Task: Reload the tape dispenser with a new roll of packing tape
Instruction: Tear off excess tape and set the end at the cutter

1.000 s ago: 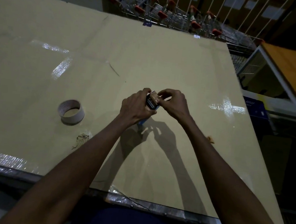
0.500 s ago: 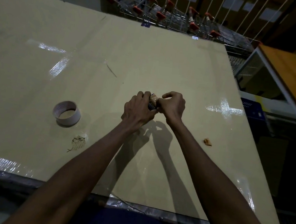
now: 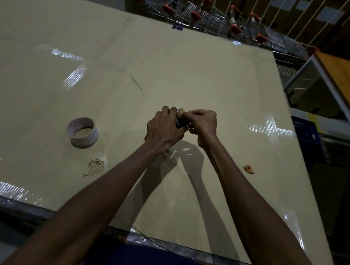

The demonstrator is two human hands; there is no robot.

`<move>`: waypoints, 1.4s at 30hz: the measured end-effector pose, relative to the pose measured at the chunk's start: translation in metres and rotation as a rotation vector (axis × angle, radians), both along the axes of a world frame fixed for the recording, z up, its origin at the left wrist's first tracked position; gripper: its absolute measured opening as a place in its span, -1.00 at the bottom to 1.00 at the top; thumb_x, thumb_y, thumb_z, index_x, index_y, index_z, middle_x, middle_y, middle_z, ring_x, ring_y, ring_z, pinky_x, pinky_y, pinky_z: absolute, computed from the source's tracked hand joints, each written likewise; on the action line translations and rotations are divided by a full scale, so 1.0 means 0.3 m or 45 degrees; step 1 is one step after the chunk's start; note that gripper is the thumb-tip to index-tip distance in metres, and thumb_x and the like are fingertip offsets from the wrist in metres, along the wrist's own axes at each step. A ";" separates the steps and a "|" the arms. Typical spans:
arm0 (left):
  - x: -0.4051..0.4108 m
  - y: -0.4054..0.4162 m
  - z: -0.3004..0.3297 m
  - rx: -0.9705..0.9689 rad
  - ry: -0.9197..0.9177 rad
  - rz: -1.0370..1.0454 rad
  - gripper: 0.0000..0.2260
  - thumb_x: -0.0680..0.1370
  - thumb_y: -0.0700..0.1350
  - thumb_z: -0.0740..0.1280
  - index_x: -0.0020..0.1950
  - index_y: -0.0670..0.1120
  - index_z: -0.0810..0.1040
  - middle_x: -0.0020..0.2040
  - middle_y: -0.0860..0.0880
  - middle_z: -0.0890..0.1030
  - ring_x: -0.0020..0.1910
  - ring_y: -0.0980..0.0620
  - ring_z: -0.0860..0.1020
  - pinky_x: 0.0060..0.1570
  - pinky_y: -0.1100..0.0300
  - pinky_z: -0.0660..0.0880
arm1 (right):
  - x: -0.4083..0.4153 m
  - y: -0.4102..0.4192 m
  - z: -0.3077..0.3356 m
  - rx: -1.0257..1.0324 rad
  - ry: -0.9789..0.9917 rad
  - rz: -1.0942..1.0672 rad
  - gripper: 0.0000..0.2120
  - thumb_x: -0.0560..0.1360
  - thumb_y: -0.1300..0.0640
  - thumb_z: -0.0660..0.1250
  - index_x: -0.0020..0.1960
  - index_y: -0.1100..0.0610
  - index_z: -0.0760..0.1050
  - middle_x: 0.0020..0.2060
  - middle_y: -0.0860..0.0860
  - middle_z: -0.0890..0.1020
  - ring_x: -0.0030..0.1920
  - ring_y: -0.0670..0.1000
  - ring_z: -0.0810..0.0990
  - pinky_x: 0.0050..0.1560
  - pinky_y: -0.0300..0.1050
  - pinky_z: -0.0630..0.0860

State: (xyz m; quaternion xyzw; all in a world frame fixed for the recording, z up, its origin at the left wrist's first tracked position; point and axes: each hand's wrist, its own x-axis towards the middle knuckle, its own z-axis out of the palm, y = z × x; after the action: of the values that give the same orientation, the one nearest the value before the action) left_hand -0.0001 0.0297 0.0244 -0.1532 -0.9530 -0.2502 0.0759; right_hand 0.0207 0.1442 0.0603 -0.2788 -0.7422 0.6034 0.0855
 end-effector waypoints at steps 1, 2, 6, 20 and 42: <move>0.000 0.001 0.002 -0.007 -0.008 0.004 -0.49 0.50 0.21 0.35 0.32 -0.08 0.46 0.16 -0.11 0.52 0.08 -0.15 0.54 -0.12 0.04 0.42 | -0.003 0.003 -0.001 0.081 -0.018 0.014 -0.78 0.28 0.07 0.59 -0.23 0.20 0.67 -0.37 0.06 0.68 -0.47 -0.06 0.53 -0.48 -0.22 0.42; 0.000 0.002 0.004 -0.016 -0.015 0.008 -0.49 0.49 0.20 0.35 0.32 -0.08 0.47 0.17 -0.10 0.52 0.09 -0.15 0.54 -0.12 0.05 0.40 | -0.006 0.006 0.000 0.135 -0.031 0.024 -0.78 0.28 0.06 0.60 -0.24 0.19 0.67 -0.36 0.05 0.68 -0.48 -0.07 0.51 -0.50 -0.22 0.40; 0.002 0.003 0.000 -0.038 -0.005 0.002 -0.49 0.48 0.22 0.36 0.30 -0.08 0.47 0.16 -0.10 0.52 0.07 -0.14 0.54 -0.12 0.04 0.44 | -0.008 0.017 -0.002 0.234 -0.065 0.086 -0.83 0.32 0.07 0.56 -0.25 0.17 0.66 -0.35 0.05 0.68 -0.44 -0.03 0.50 -0.47 -0.18 0.39; -0.013 -0.011 -0.007 0.019 0.020 -0.011 -0.52 0.46 0.30 0.33 0.14 -0.06 0.54 0.06 -0.04 0.56 -0.09 -0.10 0.58 -0.16 0.08 0.48 | -0.019 0.005 -0.007 0.671 -0.114 0.096 -0.92 0.43 0.09 0.41 -0.22 0.06 0.62 -0.19 -0.01 0.70 -0.16 0.06 0.65 -0.27 -0.16 0.41; -0.029 -0.054 0.015 0.047 -0.025 -0.070 -0.57 0.40 0.28 0.41 0.02 -0.04 0.56 -0.05 0.00 0.58 -0.19 -0.05 0.57 -0.22 0.17 0.41 | -0.034 0.052 0.037 0.143 -0.090 0.054 -0.80 0.48 0.28 0.42 -0.30 0.30 0.54 -0.30 0.22 0.65 -0.25 0.20 0.71 -0.21 0.10 0.70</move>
State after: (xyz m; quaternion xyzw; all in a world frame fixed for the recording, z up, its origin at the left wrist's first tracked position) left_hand -0.0086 0.0134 0.0287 -0.1754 -0.9443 -0.2712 0.0626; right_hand 0.0104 0.1599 0.0715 -0.2788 -0.7831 0.5524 0.0620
